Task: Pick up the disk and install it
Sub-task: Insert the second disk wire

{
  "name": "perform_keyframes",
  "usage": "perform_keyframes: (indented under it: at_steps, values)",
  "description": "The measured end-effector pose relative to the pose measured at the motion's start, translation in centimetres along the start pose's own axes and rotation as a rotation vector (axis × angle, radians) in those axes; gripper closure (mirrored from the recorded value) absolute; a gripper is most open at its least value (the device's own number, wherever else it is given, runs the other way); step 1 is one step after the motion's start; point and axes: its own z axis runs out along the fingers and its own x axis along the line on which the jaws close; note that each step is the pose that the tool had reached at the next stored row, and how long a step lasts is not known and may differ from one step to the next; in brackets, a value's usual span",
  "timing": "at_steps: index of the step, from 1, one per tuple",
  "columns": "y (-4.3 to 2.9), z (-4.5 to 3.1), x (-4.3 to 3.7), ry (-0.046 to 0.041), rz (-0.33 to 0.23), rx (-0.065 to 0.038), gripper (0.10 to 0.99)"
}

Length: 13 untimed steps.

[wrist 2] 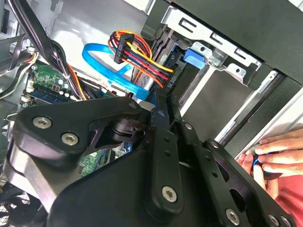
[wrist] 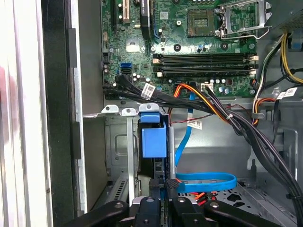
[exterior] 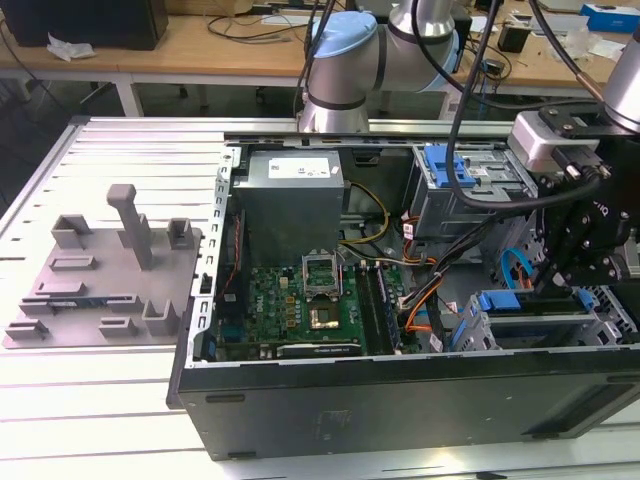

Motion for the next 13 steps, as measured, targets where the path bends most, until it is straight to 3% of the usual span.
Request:
perform_keyframes:
  at_steps: [6, 8, 13]
  values:
    - [0.02, -0.19, -0.05, -0.0001, 0.0, 0.001, 0.925]
    - [0.02, -0.59, -0.07, 0.0051, 0.0, 0.001, 0.925]
    - [0.01, -0.7, -0.06, 0.0089, 0.0, 0.001, 0.925]
